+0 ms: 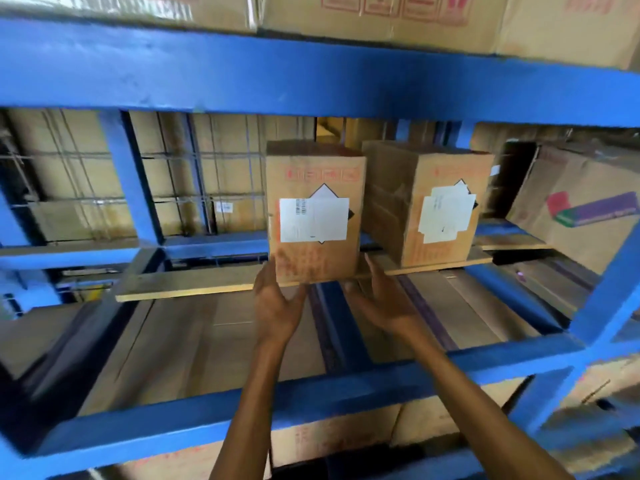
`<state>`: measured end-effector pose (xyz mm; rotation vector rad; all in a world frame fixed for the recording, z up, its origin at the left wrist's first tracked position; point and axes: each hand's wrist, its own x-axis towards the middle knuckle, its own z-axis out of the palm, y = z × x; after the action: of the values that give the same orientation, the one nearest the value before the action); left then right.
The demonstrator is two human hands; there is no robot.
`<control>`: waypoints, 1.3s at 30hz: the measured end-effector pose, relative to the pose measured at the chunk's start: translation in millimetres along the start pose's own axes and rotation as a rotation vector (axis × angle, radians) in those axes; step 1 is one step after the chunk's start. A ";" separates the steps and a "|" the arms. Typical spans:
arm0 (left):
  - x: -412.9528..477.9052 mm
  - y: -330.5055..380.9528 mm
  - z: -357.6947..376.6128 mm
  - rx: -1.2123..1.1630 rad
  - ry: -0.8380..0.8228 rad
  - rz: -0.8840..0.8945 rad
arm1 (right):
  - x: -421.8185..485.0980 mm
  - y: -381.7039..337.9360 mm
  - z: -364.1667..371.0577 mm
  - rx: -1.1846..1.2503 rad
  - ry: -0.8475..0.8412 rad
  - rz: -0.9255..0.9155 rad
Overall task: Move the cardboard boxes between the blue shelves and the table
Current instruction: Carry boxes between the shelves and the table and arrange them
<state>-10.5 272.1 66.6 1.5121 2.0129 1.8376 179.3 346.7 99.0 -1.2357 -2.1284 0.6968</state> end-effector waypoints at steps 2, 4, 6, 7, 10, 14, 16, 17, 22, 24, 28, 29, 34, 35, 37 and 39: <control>25.5 -5.8 7.0 -0.003 0.019 -0.042 | 32.1 -1.5 5.3 0.064 0.040 -0.022; 48.9 -13.2 15.7 -0.016 0.014 -0.159 | 66.6 11.1 11.2 0.156 0.083 -0.025; 70.7 -26.1 25.0 -0.037 -0.004 -0.260 | 87.6 4.3 8.7 0.234 0.115 -0.009; 80.1 -31.9 28.9 -0.037 -0.013 -0.285 | 96.3 -0.2 7.6 0.261 0.127 0.014; 99.9 -42.4 38.3 -0.063 -0.030 -0.315 | 119.6 -1.8 9.2 0.340 0.088 0.082; 107.4 -45.2 45.6 -0.149 -0.058 -0.291 | 139.6 0.0 16.9 0.443 0.007 0.174; 108.2 -51.2 47.5 -0.187 -0.059 -0.281 | 142.5 -0.1 22.8 0.481 -0.016 0.207; 107.6 -54.4 47.8 -0.193 -0.057 -0.275 | 142.9 1.0 26.2 0.499 -0.012 0.217; 90.3 -53.7 43.7 -0.220 -0.068 -0.238 | 126.5 3.9 28.9 0.546 0.007 0.147; 79.9 -49.1 39.0 -0.214 -0.053 -0.230 | 113.5 1.6 25.6 0.533 0.004 0.131; 46.2 -31.3 22.6 -0.227 -0.028 -0.207 | 67.4 -1.7 18.3 0.532 0.017 0.053; 34.5 -26.7 18.4 -0.244 -0.037 -0.199 | 53.0 -2.5 15.5 0.535 0.021 0.055; -27.6 -4.1 2.4 -0.284 -0.019 -0.180 | -12.9 -4.1 5.8 0.673 -0.016 0.167; -40.4 0.5 -0.1 -0.287 -0.018 -0.182 | -25.2 -0.8 6.0 0.685 -0.028 0.193; -63.2 10.0 -5.5 -0.273 -0.017 -0.177 | -47.4 3.5 6.1 0.671 0.000 0.182; -81.4 15.5 -9.9 -0.255 -0.019 -0.182 | -66.5 8.1 3.4 0.674 0.056 0.161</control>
<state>36.2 209.9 36.3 1.2310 1.7593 1.9102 208.7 290.7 76.7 -1.0252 -1.5479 1.2971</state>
